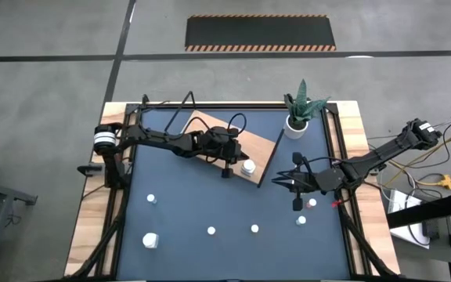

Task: Pick and place medicine bottles onto shelf by color
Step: Put the right white pill bottle on the shelf

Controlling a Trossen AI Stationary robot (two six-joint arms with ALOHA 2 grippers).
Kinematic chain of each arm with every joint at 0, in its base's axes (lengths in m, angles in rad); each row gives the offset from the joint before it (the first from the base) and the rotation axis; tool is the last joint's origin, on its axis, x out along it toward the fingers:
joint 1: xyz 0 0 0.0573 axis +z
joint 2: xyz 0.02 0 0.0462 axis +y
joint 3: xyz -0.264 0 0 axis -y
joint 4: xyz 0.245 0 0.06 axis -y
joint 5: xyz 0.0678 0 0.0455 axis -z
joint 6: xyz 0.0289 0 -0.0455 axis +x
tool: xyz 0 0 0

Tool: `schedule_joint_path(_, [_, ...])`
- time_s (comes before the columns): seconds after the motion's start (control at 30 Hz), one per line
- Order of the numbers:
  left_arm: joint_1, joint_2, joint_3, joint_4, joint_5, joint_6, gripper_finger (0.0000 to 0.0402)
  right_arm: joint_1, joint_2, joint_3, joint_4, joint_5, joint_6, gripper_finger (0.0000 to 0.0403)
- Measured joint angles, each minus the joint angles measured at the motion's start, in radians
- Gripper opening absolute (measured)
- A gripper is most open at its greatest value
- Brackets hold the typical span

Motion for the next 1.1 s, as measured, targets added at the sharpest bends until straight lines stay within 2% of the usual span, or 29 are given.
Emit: schedule_joint_path(1.1, [-0.014,-0.011,0.002,-0.030,0.000,-0.080,0.0000,0.000,0.000,0.000,-0.024,0.000,0.006,0.0009])
